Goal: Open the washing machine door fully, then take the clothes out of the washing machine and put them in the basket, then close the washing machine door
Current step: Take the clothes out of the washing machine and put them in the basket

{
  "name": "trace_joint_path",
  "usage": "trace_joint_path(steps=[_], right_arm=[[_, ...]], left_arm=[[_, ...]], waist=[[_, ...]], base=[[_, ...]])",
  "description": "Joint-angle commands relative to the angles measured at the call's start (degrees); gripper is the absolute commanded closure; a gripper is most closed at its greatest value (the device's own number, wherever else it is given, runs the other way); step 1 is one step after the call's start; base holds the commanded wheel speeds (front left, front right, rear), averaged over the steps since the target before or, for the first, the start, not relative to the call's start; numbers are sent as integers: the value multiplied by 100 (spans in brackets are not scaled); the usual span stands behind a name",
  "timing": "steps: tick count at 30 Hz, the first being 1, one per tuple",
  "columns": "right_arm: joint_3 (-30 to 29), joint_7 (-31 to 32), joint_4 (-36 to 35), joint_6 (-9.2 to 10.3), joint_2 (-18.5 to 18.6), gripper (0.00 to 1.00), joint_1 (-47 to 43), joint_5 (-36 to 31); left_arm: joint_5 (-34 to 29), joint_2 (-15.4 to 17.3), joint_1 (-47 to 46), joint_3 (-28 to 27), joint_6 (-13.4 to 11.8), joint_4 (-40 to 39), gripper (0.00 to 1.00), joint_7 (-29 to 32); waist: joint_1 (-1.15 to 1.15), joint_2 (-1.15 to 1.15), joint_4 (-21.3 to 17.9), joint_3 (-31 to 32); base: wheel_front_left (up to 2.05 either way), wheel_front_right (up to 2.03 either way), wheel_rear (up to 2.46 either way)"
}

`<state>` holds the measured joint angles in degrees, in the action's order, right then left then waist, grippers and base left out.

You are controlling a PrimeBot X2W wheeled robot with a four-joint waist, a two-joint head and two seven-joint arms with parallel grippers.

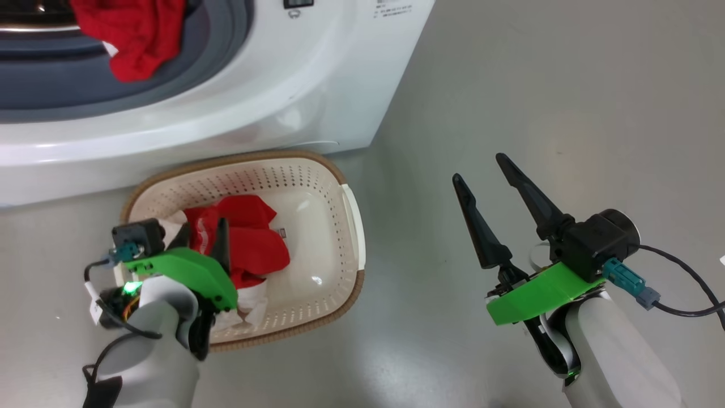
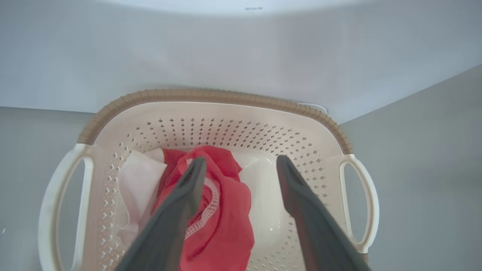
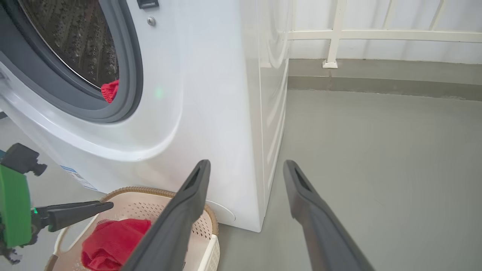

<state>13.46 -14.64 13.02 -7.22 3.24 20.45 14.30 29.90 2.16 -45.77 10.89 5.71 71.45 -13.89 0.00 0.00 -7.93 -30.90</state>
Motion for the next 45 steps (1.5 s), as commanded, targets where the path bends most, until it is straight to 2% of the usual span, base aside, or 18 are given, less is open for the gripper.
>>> trace_joint_path(steps=[1, 8, 15, 29, 38, 45], right_arm=[[70, -36, -97, -26, -33, 0, -52, 19], [60, -36, -70, -26, -34, 0, -126, -1], [39, -36, 8, -26, -12, 0, -267, -33], [5, -36, 89, -26, 99, 0, -540, -99], [-203, -36, 73, -26, 76, 0, -724, -160], [-341, -36, -23, -26, 43, 0, -893, -228]], left_arm=[[-22, 122, 85, -97, 50, -193, 0, -92], [-343, 228, 570, -295, -59, -1377, 0, -109], [-677, 202, 1155, -449, -207, -2173, 0, -110], [-1077, 195, 2042, -930, 10, -3985, 0, -110], [-1465, 148, 2682, -1272, -152, -5096, 0, -110], [-1530, 140, 3114, -1384, -111, -5469, 0, -110]], waist=[[0, 0, 94, 139], [0, 0, 245, 518], [0, 0, 403, 940], [0, 0, 578, 1670], [0, 0, 531, 2067], [0, 0, 476, 2365]], base=[[0, 0, 0], [0, 0, 0], [0, 0, 0], [0, 0, 0], [0, 0, 0], [0, 0, 0]])
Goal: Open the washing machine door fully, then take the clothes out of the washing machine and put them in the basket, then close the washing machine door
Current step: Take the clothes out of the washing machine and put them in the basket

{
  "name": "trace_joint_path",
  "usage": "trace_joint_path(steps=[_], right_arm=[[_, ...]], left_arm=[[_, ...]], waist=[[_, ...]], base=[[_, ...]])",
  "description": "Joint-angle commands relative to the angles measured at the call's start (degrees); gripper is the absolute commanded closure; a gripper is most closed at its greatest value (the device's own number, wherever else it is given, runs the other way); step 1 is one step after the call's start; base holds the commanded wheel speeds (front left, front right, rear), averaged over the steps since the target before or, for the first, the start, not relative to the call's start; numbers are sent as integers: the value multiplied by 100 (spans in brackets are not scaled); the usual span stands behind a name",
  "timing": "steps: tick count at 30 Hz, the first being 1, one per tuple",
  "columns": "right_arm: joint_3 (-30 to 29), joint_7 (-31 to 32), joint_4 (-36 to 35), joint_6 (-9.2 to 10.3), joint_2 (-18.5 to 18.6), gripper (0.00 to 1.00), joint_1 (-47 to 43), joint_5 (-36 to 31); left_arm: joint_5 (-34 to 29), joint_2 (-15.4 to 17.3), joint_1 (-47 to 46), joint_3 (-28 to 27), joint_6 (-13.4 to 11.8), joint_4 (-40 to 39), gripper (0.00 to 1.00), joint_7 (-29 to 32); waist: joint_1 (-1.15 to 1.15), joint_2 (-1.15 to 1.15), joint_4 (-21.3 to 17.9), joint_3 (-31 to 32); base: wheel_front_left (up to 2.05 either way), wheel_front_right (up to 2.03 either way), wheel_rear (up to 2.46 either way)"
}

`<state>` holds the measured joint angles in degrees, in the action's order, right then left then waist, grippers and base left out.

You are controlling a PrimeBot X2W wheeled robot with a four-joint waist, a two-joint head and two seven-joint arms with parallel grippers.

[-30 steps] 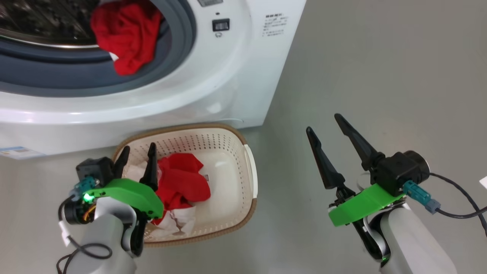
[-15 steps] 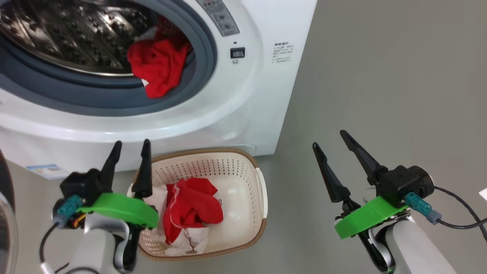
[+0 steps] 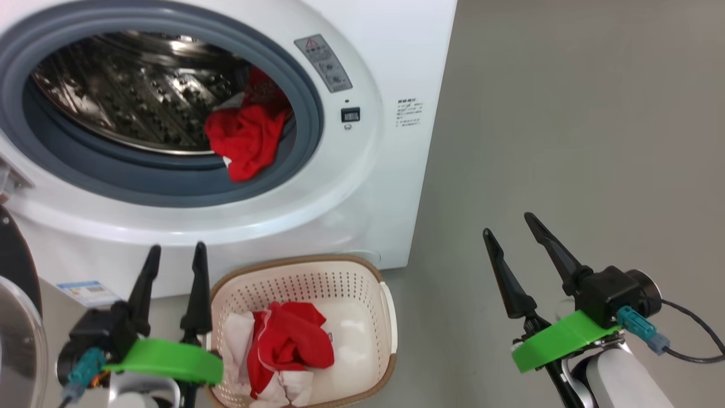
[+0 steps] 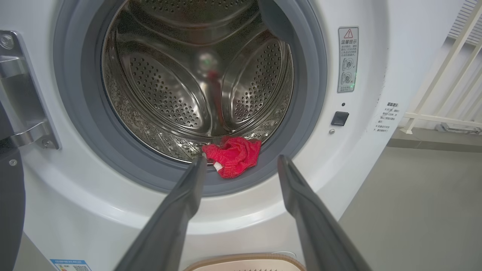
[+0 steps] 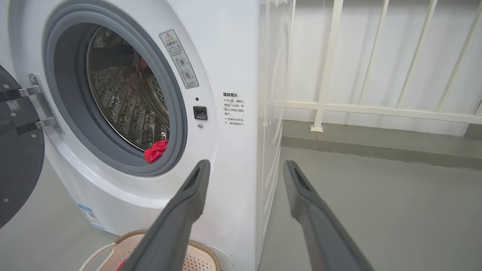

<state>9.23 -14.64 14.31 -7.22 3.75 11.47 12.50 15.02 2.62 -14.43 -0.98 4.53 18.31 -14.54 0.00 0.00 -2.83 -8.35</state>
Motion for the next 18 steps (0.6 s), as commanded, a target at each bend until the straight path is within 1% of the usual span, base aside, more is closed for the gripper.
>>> trace_joint_path(steps=[1, 9, 12, 18], right_arm=[[68, -36, -191, -26, -12, 0, -25, -80], [-109, -36, -290, -26, -45, 0, -421, -143], [-141, -36, -284, -26, -52, 0, -496, -144], [-154, -36, -349, -26, -58, 0, -581, -222]], left_arm=[[-9, 92, 58, -202, 35, -182, 0, -46], [144, 149, 672, -322, 152, -354, 0, -46], [13, 186, 849, -327, 89, -488, 0, -46], [-30, 160, 1112, -318, 25, -710, 0, -46]], waist=[[0, 0, -41, 162], [0, 0, -48, 629], [0, 0, -28, 720], [0, 0, 20, 802]], base=[[0, 0, 0], [0, 0, 0], [0, 0, 0], [0, 0, 0]])
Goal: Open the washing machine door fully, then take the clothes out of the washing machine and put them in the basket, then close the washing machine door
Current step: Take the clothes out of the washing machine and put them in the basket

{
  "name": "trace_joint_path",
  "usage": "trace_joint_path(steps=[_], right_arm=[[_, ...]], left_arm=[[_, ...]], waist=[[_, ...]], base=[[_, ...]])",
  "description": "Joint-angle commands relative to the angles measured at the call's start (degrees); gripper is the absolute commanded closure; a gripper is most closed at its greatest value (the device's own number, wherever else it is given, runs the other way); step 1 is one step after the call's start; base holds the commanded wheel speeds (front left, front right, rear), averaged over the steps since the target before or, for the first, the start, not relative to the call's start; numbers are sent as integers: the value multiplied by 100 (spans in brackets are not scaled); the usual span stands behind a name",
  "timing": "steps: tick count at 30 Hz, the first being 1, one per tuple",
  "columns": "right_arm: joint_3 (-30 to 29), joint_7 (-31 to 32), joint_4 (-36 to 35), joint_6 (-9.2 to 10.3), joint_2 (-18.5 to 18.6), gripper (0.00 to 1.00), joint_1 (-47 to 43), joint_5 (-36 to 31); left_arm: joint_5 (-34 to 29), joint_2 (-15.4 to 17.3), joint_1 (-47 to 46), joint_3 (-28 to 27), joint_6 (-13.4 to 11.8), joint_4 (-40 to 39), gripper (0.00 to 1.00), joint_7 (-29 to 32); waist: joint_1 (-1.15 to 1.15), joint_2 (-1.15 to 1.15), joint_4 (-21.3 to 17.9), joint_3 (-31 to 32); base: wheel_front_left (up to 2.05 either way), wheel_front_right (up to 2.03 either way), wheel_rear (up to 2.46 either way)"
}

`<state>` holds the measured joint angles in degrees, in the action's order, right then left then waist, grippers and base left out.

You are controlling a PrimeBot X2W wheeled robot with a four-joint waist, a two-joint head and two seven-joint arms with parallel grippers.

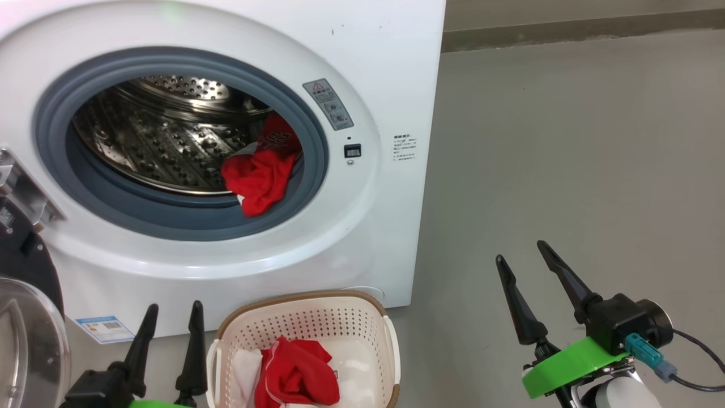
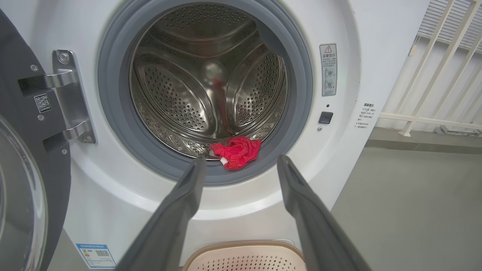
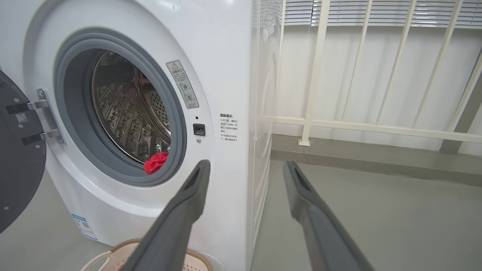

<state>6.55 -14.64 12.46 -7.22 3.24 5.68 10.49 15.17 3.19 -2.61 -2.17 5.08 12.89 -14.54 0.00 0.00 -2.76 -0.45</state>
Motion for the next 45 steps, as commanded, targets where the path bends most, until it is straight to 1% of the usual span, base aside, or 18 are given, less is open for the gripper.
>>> trace_joint_path(steps=[1, 12, 29, 41, 45], right_arm=[[105, -36, -180, -26, -6, 0, -22, -34], [58, -36, -341, -26, -12, 0, -157, -129], [15, -36, -507, -26, -24, 0, -44, -108], [17, -36, -533, -26, -20, 0, -11, -140], [15, -36, -547, -26, -9, 0, 4, -149]], left_arm=[[-47, 98, -37, -191, -38, -199, 0, -46], [-56, 76, 84, -143, -94, -384, 0, -46], [-53, 76, -8, -153, -148, -514, 0, -46], [-48, 58, -70, -140, -128, -518, 0, -46], [42, 38, -116, -153, -132, -500, 0, -46]], waist=[[0, 0, 20, 19], [0, 0, 56, -23], [0, 0, 51, -291], [0, 0, 70, -358], [0, 0, 92, -410]], base=[[0, 0, 0], [0, 0, 0], [0, 0, 0], [0, 0, 0], [0, 0, 0]])
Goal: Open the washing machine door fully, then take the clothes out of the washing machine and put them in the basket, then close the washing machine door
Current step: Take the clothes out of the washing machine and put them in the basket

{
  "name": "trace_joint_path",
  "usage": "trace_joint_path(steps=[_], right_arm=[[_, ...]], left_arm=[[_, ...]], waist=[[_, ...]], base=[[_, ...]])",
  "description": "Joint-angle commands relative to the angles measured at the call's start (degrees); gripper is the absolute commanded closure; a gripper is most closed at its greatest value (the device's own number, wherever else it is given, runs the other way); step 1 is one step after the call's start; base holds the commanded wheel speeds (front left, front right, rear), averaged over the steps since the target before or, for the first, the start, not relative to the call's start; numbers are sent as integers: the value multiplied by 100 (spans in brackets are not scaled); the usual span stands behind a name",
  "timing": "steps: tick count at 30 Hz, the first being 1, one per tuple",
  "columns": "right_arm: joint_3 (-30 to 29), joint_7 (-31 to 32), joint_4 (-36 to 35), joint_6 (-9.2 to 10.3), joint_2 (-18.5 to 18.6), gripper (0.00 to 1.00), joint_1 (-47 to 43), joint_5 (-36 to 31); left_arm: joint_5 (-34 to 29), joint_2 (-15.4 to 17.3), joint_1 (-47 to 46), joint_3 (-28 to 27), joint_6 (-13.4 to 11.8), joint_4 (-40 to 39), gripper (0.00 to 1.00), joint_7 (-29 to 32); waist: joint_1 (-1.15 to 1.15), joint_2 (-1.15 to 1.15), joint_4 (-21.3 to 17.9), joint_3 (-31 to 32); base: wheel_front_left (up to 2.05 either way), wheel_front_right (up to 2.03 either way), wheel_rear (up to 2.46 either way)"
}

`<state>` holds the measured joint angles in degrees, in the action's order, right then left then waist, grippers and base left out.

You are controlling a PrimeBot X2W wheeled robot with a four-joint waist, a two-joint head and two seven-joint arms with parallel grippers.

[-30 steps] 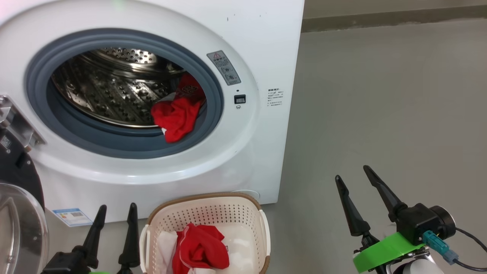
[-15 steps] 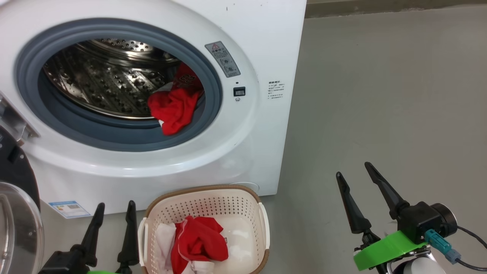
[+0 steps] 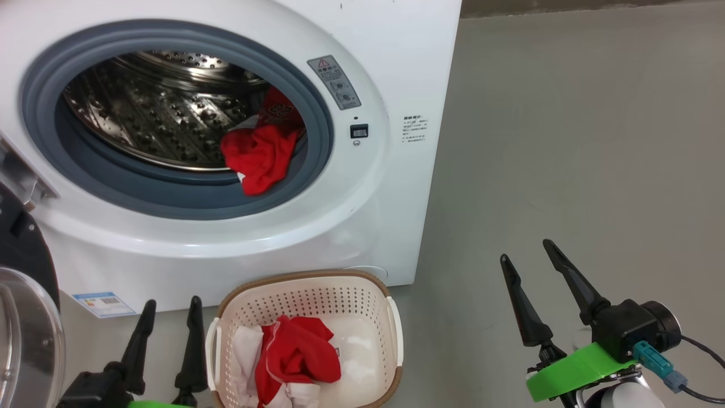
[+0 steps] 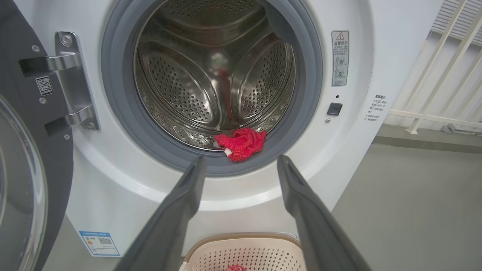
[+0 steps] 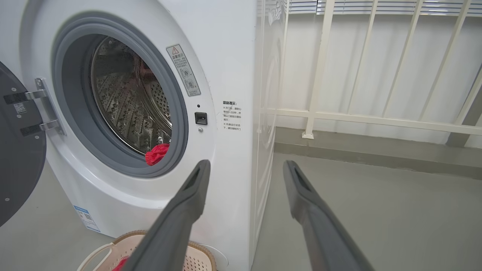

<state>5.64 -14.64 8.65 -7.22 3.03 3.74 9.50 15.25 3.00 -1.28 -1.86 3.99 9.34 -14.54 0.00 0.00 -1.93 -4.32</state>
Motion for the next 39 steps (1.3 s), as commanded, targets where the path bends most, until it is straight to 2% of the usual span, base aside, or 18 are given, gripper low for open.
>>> trace_joint_path(steps=[1, 12, 16, 22, 26, 29, 33, 39], right_arm=[[107, -36, -171, -26, 14, 0, 205, -52], [112, -36, -272, -26, 6, 0, 467, -65], [145, -36, -314, -26, 3, 0, 623, -70], [175, -36, -373, -26, 7, 0, 788, -87], [184, -36, -415, -26, 16, 0, 894, -79], [205, -36, -429, -26, 29, 0, 975, -64], [253, -36, -449, -26, 32, 0, 1069, -58], [405, -36, -474, -26, 89, 0, 1212, -92]], left_arm=[[65, 52, -272, -189, -20, -139, 0, -46], [203, 42, -801, -240, 30, -18, 0, -46], [277, 128, -1127, -251, 101, 134, 0, -46], [122, 294, -1663, -208, 60, 385, 0, -46], [114, 363, -2121, -169, 76, 623, 0, -46], [434, 304, -2481, -233, 145, 852, 0, -41], [522, 337, -2910, -206, 186, 1208, 0, -42], [471, 522, -3749, -17, 240, 1999, 0, -3]], waist=[[0, 0, 16, -42], [0, 0, 90, -520], [0, 0, 96, -783], [0, 0, 88, -1118], [0, 0, 52, -1353], [0, 0, 14, -1500], [0, 0, -37, -1661], [0, 0, -127, -1929]], base=[[0, 0, 0], [0, 0, 0], [0, 0, 0], [0, 0, 0], [0, 0, 0], [0, 0, 0], [0, 0, 0], [0, 0, 0]])
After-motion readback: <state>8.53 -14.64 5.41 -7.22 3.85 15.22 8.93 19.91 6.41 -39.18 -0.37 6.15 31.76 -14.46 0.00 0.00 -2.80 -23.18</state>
